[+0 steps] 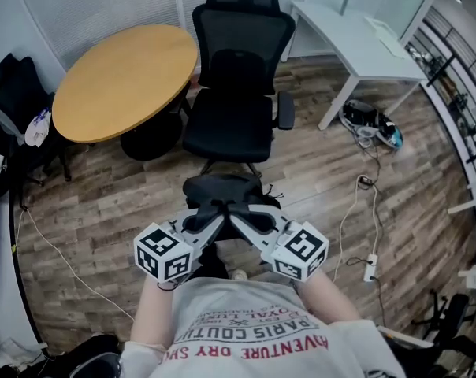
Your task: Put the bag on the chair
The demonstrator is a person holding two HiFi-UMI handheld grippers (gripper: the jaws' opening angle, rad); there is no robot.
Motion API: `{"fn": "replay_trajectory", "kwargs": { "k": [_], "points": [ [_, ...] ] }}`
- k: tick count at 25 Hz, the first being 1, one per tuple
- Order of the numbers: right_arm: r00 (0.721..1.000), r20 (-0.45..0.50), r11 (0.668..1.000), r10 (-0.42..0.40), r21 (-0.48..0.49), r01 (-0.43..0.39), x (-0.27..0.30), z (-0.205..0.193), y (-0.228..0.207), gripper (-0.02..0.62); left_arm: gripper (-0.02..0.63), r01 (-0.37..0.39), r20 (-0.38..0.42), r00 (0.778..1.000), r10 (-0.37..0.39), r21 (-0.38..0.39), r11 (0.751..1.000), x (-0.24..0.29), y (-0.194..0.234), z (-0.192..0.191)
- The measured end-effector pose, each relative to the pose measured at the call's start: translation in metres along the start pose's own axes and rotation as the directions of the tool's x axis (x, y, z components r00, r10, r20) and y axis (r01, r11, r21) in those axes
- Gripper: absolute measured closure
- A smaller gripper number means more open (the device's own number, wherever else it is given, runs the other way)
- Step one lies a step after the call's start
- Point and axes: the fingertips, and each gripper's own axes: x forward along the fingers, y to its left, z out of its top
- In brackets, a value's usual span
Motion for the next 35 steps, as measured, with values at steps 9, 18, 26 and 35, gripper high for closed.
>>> {"fn": "replay_trajectory", "kwargs": {
  "k": [9, 18, 26, 35],
  "points": [
    [0.991, 0.039, 0.991, -0.128, 0.032, 0.127, 0.067, 0.047, -0.123, 0.549, 0.568, 0.119, -0.062, 0.991, -0.115, 0.064, 0.991, 0.069, 0.108, 0.075],
    [0.98, 0.059, 0.98, -0.19, 0.075, 0.185, 0.139, 0.092, -0.215, 0.549, 0.568, 0.234, -0.154, 0.965, -0.214, 0.125, 0.964, 0.107, 0.205, 0.136],
    [0.983, 0.039, 0.979, -0.182, 0.105, 0.177, 0.185, 0.111, -0.297, 0.549, 0.568, 0.172, -0.145, 0.977, -0.155, 0.115, 0.978, 0.157, 0.282, 0.177],
    [0.995, -0.024, 0.993, -0.098, 0.071, 0.1, 0.221, 0.138, -0.413, 0.549, 0.567, 0.072, -0.098, 0.993, -0.066, 0.058, 0.996, 0.242, 0.365, 0.233]
  ]
}}
